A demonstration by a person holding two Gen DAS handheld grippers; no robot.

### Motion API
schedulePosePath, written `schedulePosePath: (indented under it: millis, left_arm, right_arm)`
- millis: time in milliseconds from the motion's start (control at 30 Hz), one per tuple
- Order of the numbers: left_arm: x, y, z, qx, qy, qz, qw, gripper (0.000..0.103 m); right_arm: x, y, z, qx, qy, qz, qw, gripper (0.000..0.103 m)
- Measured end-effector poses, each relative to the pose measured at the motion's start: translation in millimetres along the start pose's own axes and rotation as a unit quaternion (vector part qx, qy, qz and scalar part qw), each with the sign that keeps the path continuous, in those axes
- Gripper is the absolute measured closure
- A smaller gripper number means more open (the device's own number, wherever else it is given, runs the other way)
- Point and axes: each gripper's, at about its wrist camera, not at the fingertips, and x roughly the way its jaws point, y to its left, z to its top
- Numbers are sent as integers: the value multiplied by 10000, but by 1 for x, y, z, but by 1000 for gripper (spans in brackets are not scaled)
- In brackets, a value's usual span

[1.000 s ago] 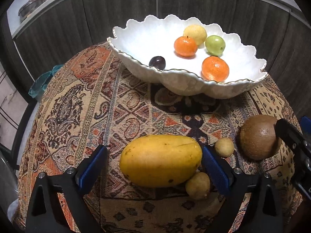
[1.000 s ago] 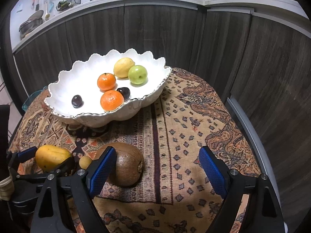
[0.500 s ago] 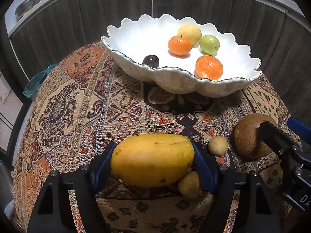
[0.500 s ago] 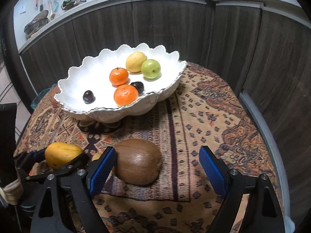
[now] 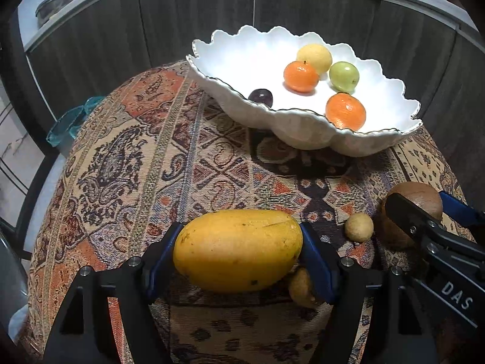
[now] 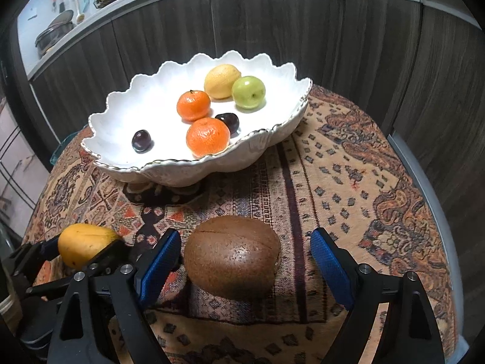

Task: Organize fruits
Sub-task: 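Close the left gripper on the yellow mango while the right gripper grasps the brown kiwi, then lift the mango and kiwi and carry both over the bowl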

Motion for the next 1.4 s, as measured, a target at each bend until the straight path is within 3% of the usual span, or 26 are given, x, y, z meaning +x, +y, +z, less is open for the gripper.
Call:
schedulePosePath:
  millis: [333, 433, 467, 967, 1400]
  left_arm:
    - [-2, 0, -2, 15, -55, 81, 10000, 28]
    - [-2, 0, -2, 3, -68, 83, 9999, 28]
    - [-2, 2, -1, -44, -65, 53, 10000, 28]
    - [-19, 1, 3, -24, -218, 46, 9997, 28]
    - [-55, -3, 20, 23, -671, 80, 9977, 28]
  right_arm:
    - [10, -1, 0, 123, 168, 23, 9998, 18]
    - [13, -1, 0, 143, 253, 225, 9993, 29]
    - [14, 1, 0, 130, 277, 325, 9990, 39]
    - [-5, 1, 0, 80, 6, 276, 9996, 39]
    - [-43, -2, 17, 2, -509, 82, 9987, 39]
